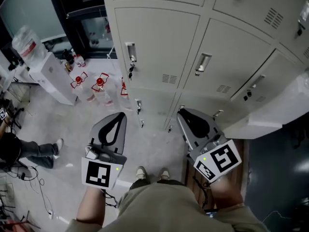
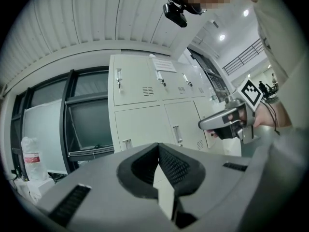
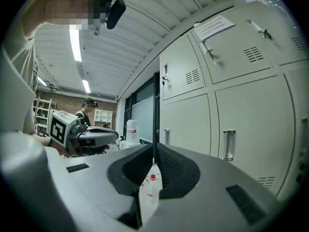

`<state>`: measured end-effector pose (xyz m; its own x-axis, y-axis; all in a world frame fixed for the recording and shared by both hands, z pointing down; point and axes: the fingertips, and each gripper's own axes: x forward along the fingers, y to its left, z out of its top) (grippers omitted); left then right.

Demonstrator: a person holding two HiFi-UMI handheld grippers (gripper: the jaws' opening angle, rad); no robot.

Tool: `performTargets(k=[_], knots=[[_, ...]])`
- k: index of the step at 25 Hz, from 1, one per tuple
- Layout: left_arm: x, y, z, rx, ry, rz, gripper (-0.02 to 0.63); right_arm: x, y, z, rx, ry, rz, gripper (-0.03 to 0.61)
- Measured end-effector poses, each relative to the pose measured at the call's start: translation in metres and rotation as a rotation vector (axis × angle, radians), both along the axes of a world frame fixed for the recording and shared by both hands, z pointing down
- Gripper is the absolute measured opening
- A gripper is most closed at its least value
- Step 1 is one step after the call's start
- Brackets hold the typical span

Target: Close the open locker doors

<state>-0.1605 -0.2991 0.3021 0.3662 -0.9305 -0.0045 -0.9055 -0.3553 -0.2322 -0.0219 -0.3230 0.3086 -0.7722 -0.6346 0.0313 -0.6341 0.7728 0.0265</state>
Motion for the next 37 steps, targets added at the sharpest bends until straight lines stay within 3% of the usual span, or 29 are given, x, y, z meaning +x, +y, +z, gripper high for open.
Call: performTargets(k=[11, 18, 37], knots=[[0.010, 0.038, 0.004, -0.028, 0.015, 0.065, 0.006, 0.036, 0.040, -0.004, -0.026, -0.047, 0.067, 0.006], [0.011, 0.047, 0.017, -0.070, 0.040, 0.076, 0.006, 0.015, 0.056, 0.007, -0.011, 0.010, 0.013, 0.006], [-0.010, 0.028, 0.008, -0.051, 0.036, 0.046, 0.006, -0.007, 0.035, 0.001, 0.000, -0.003, -0.017, 0.006]])
